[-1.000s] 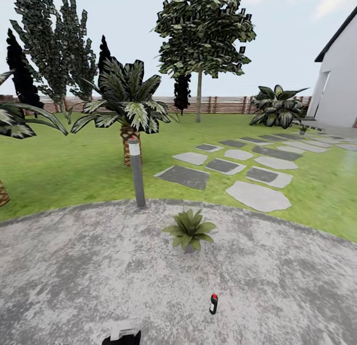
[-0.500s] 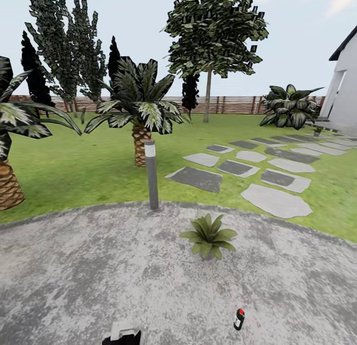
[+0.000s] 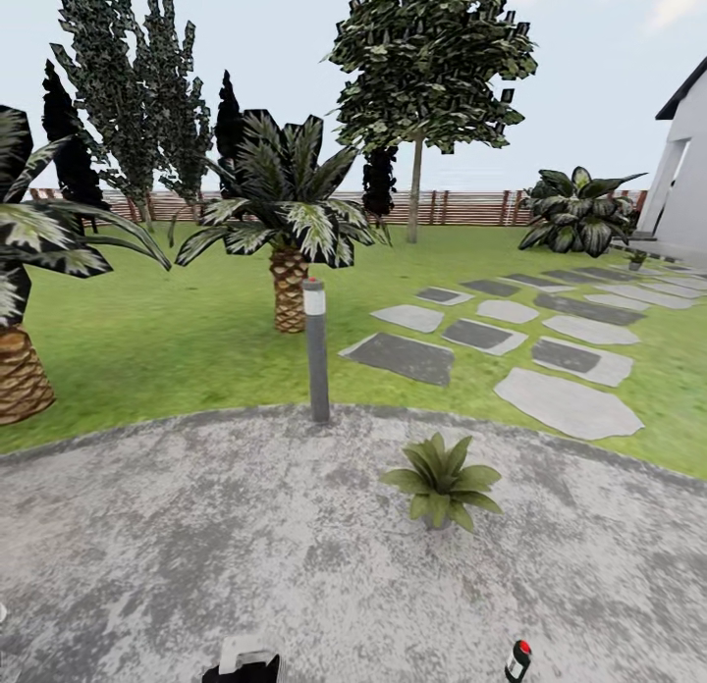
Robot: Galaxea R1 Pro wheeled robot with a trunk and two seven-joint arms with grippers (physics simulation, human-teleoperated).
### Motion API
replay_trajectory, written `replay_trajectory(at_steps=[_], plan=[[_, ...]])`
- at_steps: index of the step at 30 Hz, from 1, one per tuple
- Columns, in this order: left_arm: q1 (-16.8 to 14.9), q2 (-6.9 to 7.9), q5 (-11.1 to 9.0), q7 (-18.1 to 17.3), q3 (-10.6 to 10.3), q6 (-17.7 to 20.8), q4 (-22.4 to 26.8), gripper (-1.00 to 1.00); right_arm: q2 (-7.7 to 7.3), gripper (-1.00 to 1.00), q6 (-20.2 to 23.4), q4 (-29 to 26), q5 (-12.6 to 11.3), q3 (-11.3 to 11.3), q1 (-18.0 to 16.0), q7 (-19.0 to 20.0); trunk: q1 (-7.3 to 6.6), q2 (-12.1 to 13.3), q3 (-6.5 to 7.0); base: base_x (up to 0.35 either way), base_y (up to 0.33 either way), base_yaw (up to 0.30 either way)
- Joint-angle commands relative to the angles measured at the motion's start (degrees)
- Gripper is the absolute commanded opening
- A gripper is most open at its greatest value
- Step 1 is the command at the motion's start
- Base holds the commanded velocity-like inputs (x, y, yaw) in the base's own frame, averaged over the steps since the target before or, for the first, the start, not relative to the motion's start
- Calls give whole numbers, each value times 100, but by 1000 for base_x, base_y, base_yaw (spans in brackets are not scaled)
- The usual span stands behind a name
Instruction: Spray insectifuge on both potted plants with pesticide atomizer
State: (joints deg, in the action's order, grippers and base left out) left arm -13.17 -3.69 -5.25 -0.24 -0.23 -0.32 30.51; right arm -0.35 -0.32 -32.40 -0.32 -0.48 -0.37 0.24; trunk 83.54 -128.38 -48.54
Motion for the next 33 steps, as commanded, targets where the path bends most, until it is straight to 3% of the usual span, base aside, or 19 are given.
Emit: replay_trajectory(at_steps=[1,22,33], plan=[[-2,-1,-55,-2,-3,-3,-1,100,0,100,-3,-3,-3,-5,-1,3,1,-2,-6,161,241,0],[-1,-1,-55,-2,-5,-2,-1,100,0,100,-3,-3,-10,-5,-6,11,1,-2,-5,166,213,-1],[-1,-1,-55,-2,-5,-3,-1,100,0,100,5,-3,-12,-14,-5,3,1,-2,24,153,26,-82]])
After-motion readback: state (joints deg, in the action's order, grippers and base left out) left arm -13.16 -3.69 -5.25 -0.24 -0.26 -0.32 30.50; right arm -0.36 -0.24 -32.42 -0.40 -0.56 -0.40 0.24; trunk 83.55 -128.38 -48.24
